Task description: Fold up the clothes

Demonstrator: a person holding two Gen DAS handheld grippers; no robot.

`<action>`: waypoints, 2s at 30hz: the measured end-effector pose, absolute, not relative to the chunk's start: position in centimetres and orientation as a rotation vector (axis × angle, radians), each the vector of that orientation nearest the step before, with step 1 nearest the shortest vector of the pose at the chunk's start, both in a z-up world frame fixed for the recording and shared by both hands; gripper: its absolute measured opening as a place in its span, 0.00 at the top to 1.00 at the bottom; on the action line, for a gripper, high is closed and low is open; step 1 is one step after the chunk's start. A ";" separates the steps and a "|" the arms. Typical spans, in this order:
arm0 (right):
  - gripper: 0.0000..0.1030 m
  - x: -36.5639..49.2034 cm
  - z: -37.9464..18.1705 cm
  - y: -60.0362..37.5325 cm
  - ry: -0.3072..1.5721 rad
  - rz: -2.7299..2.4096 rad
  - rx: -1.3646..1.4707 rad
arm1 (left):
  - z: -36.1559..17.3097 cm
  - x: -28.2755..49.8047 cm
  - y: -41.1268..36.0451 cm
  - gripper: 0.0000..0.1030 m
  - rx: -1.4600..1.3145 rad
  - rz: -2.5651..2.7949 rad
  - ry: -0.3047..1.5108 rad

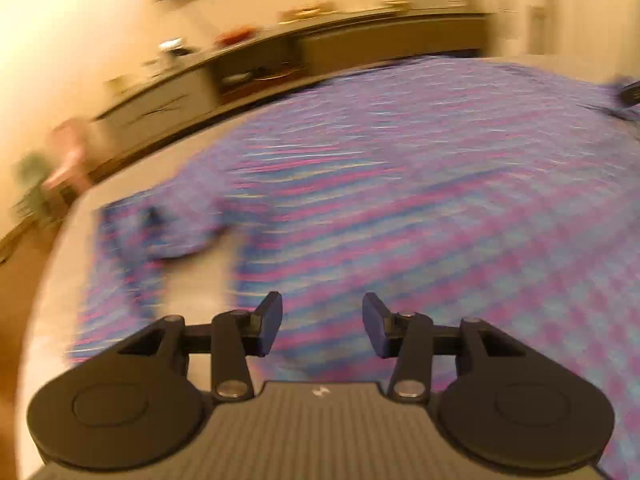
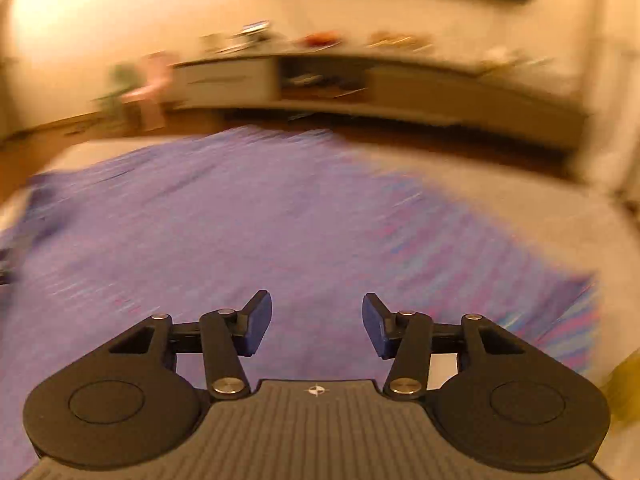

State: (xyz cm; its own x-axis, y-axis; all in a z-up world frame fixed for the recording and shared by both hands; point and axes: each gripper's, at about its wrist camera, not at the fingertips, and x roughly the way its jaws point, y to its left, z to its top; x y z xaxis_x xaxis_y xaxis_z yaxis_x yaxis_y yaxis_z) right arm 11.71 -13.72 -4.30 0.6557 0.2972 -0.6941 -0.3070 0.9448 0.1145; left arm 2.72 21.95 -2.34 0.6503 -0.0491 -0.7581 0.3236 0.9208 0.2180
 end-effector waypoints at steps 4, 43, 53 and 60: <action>0.48 6.0 -7.2 -9.9 0.892 0.438 -0.070 | -3.5 -1.2 19.6 0.57 0.493 -0.302 0.852; 0.16 10.9 -14.5 -29.4 0.816 -0.257 0.143 | 8.7 -11.7 8.7 0.37 0.320 -0.482 0.651; 0.98 9.0 -10.5 -25.6 0.616 -0.065 0.014 | 8.4 4.7 -6.5 0.09 0.008 -0.698 0.693; 0.98 5.1 -9.3 -21.3 0.523 0.175 -0.038 | 0.6 15.6 -12.3 0.06 -0.179 -0.778 0.942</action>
